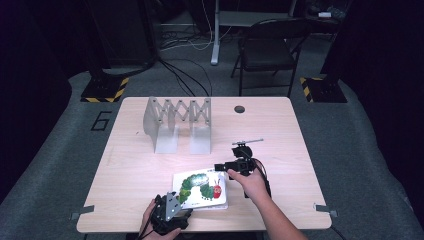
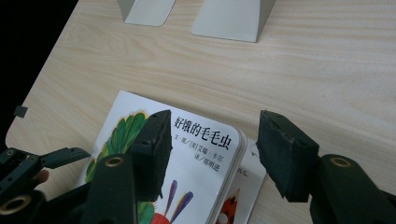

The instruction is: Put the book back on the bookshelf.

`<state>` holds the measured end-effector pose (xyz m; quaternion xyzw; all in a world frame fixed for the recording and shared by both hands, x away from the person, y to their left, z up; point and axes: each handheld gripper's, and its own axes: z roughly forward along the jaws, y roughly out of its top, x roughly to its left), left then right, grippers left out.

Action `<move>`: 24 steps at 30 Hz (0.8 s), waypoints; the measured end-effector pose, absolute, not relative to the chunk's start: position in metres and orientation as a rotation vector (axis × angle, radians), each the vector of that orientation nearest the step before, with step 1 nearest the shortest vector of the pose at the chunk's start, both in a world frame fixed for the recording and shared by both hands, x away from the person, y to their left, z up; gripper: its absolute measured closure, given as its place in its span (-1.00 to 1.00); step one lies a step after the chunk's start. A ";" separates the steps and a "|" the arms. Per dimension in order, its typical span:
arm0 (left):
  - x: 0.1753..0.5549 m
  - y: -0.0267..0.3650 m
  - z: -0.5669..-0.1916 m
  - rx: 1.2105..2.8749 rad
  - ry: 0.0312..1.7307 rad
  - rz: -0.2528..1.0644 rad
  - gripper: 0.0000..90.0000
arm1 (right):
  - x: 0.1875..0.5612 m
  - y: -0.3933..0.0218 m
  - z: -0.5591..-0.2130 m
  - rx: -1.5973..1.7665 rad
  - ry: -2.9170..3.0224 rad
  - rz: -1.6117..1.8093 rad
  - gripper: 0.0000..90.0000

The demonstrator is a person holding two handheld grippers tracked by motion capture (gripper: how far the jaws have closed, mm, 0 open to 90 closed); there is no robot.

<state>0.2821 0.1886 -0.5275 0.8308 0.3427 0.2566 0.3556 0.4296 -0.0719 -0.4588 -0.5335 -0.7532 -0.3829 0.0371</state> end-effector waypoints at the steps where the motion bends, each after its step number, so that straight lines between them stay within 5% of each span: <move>1: 0.282 0.189 -0.527 2.146 0.885 0.663 -0.55 | 0.431 -0.072 -0.460 -1.630 -2.315 -1.169 -0.02; 24: 0.281 0.187 -0.529 2.148 0.871 0.691 -0.55 | 0.443 -0.063 -0.488 -1.610 -2.243 -1.065 -0.05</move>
